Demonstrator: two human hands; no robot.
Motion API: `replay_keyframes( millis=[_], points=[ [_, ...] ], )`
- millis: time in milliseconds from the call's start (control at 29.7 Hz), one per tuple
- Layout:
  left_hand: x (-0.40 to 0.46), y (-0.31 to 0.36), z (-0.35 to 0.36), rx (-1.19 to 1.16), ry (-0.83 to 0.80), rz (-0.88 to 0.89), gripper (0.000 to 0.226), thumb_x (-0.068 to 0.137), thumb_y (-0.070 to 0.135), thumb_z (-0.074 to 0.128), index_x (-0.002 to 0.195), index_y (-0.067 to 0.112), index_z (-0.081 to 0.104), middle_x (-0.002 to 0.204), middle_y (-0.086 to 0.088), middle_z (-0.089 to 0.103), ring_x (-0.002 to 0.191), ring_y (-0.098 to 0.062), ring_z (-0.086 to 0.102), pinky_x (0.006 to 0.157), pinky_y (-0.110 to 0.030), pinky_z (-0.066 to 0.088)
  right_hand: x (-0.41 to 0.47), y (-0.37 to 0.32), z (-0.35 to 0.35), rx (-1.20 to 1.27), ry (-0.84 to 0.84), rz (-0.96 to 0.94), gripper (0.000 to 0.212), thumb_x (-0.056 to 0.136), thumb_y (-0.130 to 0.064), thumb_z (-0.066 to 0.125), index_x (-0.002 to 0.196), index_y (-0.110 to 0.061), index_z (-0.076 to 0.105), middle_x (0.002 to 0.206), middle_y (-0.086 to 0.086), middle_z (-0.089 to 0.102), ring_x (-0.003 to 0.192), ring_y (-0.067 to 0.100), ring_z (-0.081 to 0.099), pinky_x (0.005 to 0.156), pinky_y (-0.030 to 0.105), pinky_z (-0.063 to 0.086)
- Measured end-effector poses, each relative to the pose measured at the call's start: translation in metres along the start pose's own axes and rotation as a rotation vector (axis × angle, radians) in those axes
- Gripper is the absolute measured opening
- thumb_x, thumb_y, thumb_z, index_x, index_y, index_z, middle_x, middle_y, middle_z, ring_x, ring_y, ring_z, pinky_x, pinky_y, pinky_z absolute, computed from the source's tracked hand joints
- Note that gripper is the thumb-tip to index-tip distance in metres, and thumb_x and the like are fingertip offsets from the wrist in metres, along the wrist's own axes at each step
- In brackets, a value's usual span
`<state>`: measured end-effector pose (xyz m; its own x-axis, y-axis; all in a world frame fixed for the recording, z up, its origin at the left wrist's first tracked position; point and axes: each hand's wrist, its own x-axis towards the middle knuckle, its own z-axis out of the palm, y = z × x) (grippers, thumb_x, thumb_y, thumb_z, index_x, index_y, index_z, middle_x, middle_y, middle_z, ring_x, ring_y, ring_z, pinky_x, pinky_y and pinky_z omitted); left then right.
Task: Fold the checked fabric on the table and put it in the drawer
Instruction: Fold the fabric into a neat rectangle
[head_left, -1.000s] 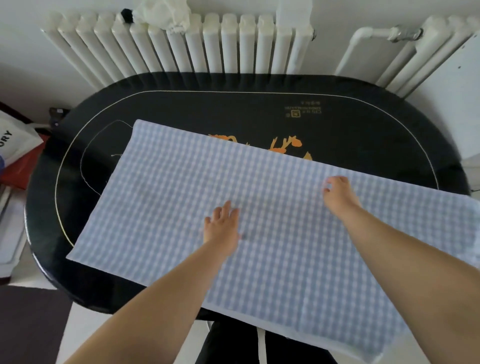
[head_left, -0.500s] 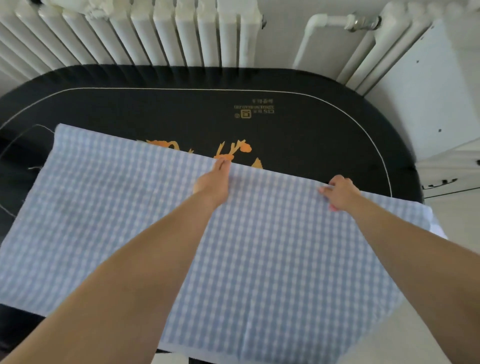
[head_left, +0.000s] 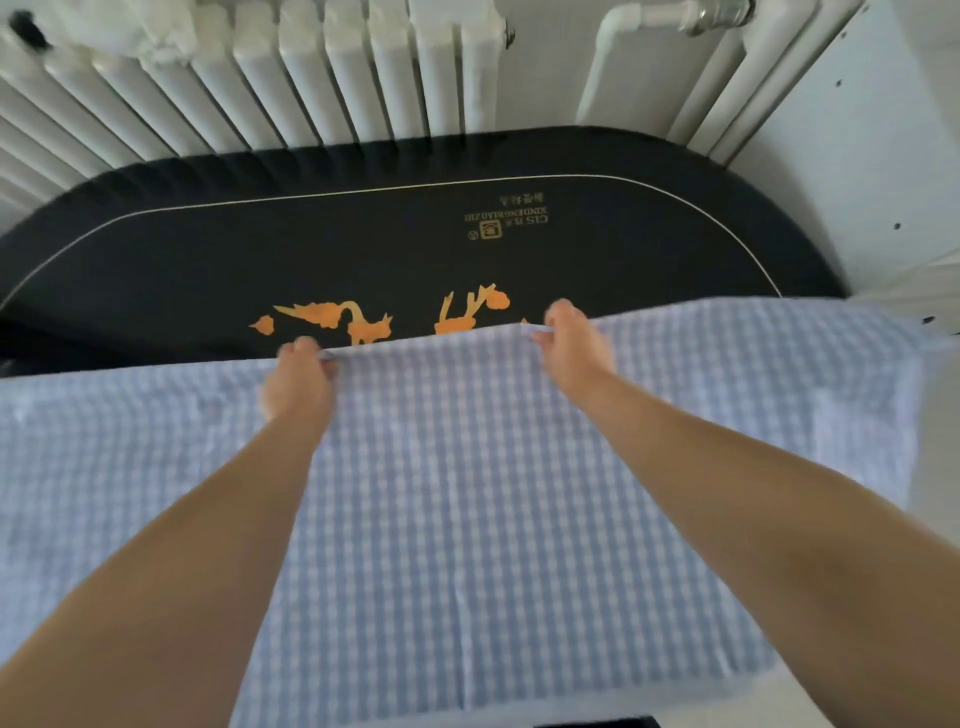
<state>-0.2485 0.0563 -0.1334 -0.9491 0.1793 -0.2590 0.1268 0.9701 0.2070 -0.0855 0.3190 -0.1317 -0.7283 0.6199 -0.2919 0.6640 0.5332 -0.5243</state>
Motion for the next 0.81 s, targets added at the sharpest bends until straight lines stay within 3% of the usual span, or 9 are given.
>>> replay_keyframes(
  millis=[67,135,202,303,404,538,605,706,807],
  points=[
    [0.010,-0.037,-0.018,-0.052,0.100,-0.050,0.024,0.095,0.018,0.048,0.115,0.003,0.047,0.126,-0.021,0.044,0.091,-0.047,0.056,0.066,-0.043,0.038,-0.001,-0.048,0.017,0.109,-0.038,-0.124,0.014,0.093,-0.022,0.054,0.100,-0.016,0.044,0.114,0.011,0.051,0.083,0.021,0.049,0.070,0.033,0.040],
    [0.013,-0.049,-0.022,-0.112,0.096,-0.066,0.040,0.094,0.018,0.052,0.131,0.009,0.038,0.145,-0.014,0.027,0.103,-0.045,0.054,0.073,-0.045,0.042,-0.007,-0.069,0.031,0.184,-0.241,-0.185,0.055,0.091,-0.020,0.058,0.137,-0.017,0.029,0.153,0.009,0.018,0.110,0.017,0.048,0.087,0.032,0.043],
    [0.001,-0.040,-0.014,-0.087,-0.024,-0.004,0.061,0.094,0.026,0.055,0.145,0.019,0.025,0.158,-0.003,0.009,0.127,-0.039,0.041,0.093,-0.050,0.041,-0.020,-0.069,0.043,0.142,-0.403,-0.151,0.081,0.090,-0.026,0.061,0.149,-0.029,0.005,0.160,-0.002,-0.010,0.134,0.024,0.035,0.099,0.036,0.038],
    [-0.036,-0.014,0.006,0.114,-0.202,0.258,0.070,0.094,0.040,0.052,0.151,0.025,0.013,0.161,-0.001,-0.001,0.146,-0.030,0.009,0.112,-0.051,0.022,-0.057,-0.047,0.056,-0.024,-0.417,-0.110,0.080,0.089,-0.030,0.062,0.150,-0.019,0.012,0.160,0.006,0.003,0.144,0.029,0.020,0.114,0.043,0.026],
    [-0.083,0.015,0.032,0.251,-0.403,0.500,0.072,0.094,0.047,0.048,0.151,0.028,0.009,0.161,0.002,-0.004,0.147,-0.027,-0.001,0.116,-0.051,0.015,-0.091,-0.007,0.053,-0.082,-0.369,-0.019,0.066,0.091,-0.031,0.057,0.147,-0.018,0.024,0.158,0.001,0.013,0.142,0.027,0.023,0.114,0.041,0.023],
    [-0.137,0.036,0.055,0.404,-0.560,0.581,0.080,0.095,0.047,0.047,0.152,0.023,-0.005,0.158,-0.008,-0.022,0.145,-0.037,-0.013,0.117,-0.051,0.006,-0.131,0.054,0.031,-0.067,-0.186,0.206,0.053,0.094,-0.029,0.051,0.143,-0.020,0.033,0.158,-0.001,0.014,0.144,0.023,0.018,0.113,0.042,0.027],
    [-0.154,0.047,0.061,0.397,-0.557,0.604,0.081,0.096,0.045,0.046,0.151,0.020,-0.006,0.158,-0.011,-0.021,0.145,-0.034,-0.013,0.118,-0.049,0.004,-0.142,0.083,0.009,0.076,0.034,0.459,0.055,0.092,-0.027,0.055,0.142,-0.021,0.033,0.157,0.000,0.014,0.143,0.025,0.018,0.111,0.046,0.032],
    [-0.186,0.103,0.072,0.253,-0.532,0.757,0.076,0.096,0.041,0.048,0.152,0.021,0.000,0.161,-0.004,-0.008,0.147,-0.024,0.000,0.117,-0.045,0.011,-0.132,0.142,-0.047,0.624,0.269,0.883,0.057,0.086,-0.028,0.064,0.136,-0.017,0.039,0.144,0.008,0.037,0.111,0.026,0.052,0.088,0.043,0.052],
    [-0.199,0.149,0.076,0.132,-0.502,0.819,0.071,0.096,0.040,0.048,0.151,0.024,0.006,0.161,0.002,0.001,0.147,-0.020,0.008,0.115,-0.041,0.018,-0.112,0.165,-0.074,0.831,0.151,0.954,0.048,0.084,-0.036,0.067,0.122,-0.010,0.050,0.110,0.012,0.063,0.074,0.019,0.061,0.052,0.030,0.050]
  ],
)
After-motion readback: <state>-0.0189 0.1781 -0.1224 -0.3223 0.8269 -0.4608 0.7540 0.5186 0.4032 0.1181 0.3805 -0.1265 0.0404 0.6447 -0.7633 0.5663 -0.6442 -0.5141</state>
